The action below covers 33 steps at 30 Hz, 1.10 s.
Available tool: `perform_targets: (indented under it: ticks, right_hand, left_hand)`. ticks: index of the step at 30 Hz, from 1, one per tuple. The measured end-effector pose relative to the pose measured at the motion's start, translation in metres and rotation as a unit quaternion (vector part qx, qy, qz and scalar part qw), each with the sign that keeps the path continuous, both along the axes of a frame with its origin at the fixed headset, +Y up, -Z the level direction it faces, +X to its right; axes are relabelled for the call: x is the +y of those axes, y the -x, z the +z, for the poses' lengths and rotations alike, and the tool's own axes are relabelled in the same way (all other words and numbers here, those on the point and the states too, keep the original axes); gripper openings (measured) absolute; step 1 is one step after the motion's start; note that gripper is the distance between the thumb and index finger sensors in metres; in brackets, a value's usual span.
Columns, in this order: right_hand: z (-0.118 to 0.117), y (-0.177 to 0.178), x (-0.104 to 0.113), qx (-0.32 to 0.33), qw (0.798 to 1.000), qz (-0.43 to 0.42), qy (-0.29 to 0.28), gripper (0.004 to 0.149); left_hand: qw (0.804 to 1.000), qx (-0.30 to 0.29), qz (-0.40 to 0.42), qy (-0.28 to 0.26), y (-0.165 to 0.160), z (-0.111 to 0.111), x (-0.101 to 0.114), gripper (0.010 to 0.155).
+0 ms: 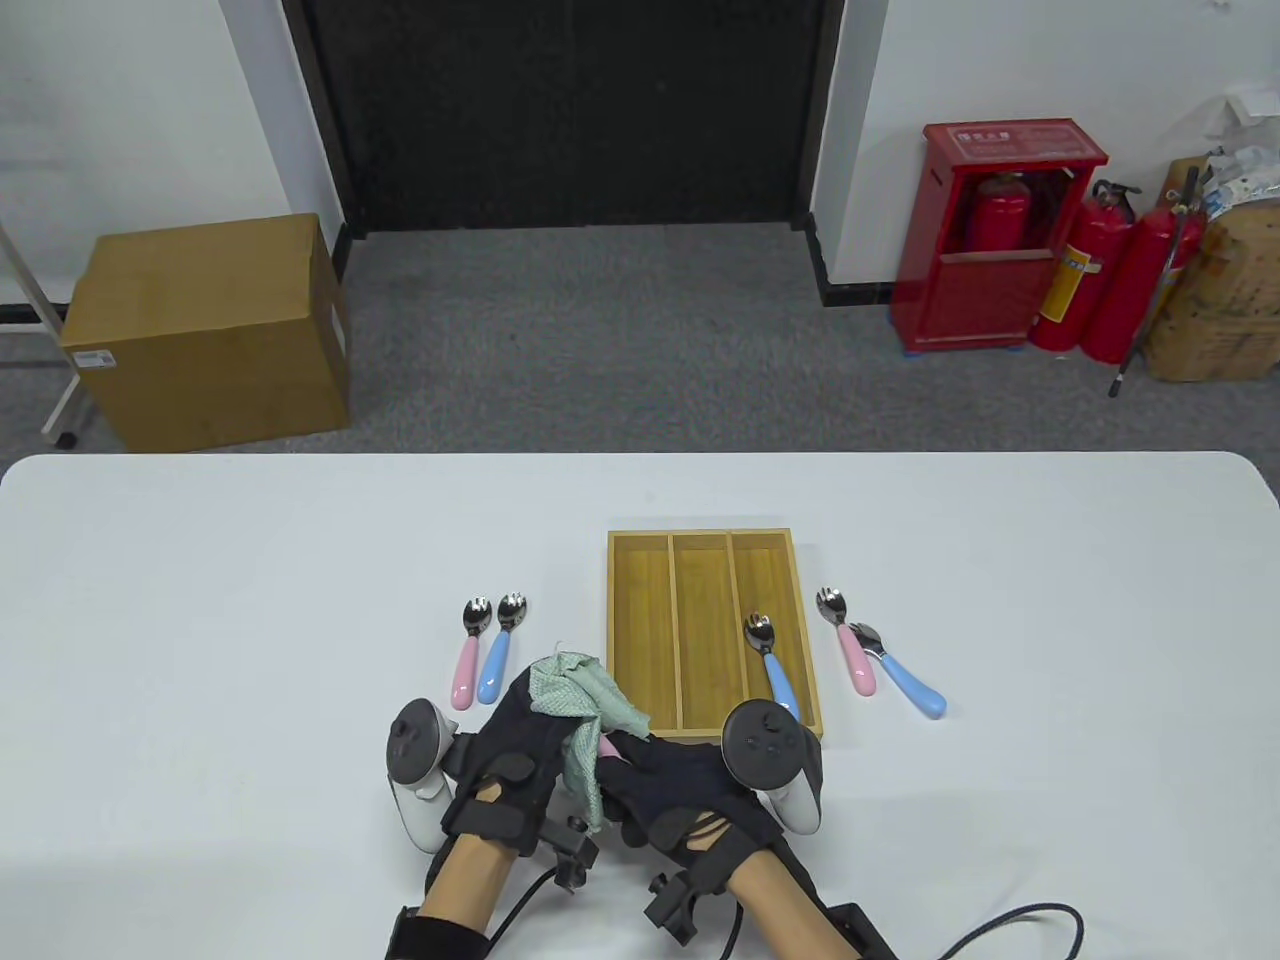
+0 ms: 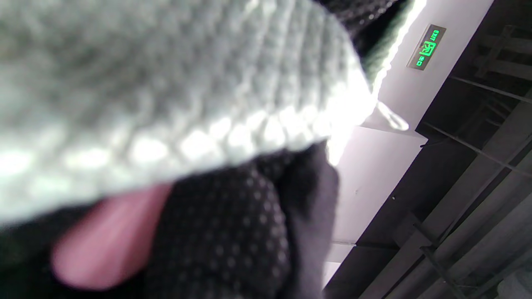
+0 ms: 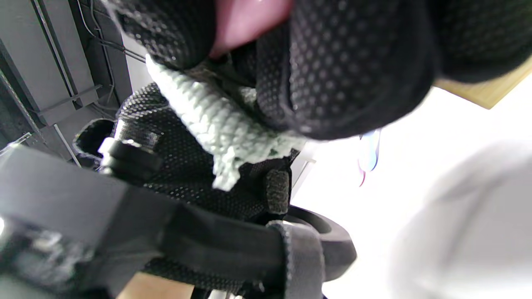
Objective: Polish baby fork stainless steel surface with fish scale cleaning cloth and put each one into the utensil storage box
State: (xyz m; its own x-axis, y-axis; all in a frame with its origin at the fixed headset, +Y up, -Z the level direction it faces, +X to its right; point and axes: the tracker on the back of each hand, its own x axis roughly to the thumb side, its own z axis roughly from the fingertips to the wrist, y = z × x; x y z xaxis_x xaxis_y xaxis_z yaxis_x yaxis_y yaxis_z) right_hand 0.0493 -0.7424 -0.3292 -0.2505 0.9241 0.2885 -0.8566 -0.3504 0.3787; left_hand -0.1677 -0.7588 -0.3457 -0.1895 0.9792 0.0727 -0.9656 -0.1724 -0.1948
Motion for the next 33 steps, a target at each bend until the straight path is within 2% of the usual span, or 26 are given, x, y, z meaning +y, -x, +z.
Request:
perform_targets:
  ticks: [20, 25, 27, 31, 33]
  right_hand:
    - [0.0, 0.0, 0.001, -0.009, 0.999, 0.041, -0.026, 0.05]
    - [0.0, -0.006, 0.005, -0.027, 0.997, 0.046, -0.047, 0.048]
    - [-0.001, -0.01, 0.006, -0.035, 0.996, 0.058, -0.059, 0.048]
    - [-0.002, -0.013, 0.009, -0.04, 0.99, 0.094, -0.093, 0.046]
    - [-0.001, -0.013, 0.009, -0.037, 0.987, 0.115, -0.105, 0.046]
  left_hand:
    - [0.991, 0.091, -0.098, -0.018, 0.027, -0.003, 0.006, 0.044]
    - [0.987, 0.05, -0.144, -0.052, 0.029, -0.007, 0.019, 0.046]
    - [0.979, 0.02, -0.19, -0.073, 0.03, -0.006, 0.026, 0.046]
    - [0.931, -0.042, -0.346, -0.11, 0.028, -0.003, 0.039, 0.046]
    - [0.919, -0.06, -0.373, -0.113, 0.025, -0.002, 0.039, 0.046]
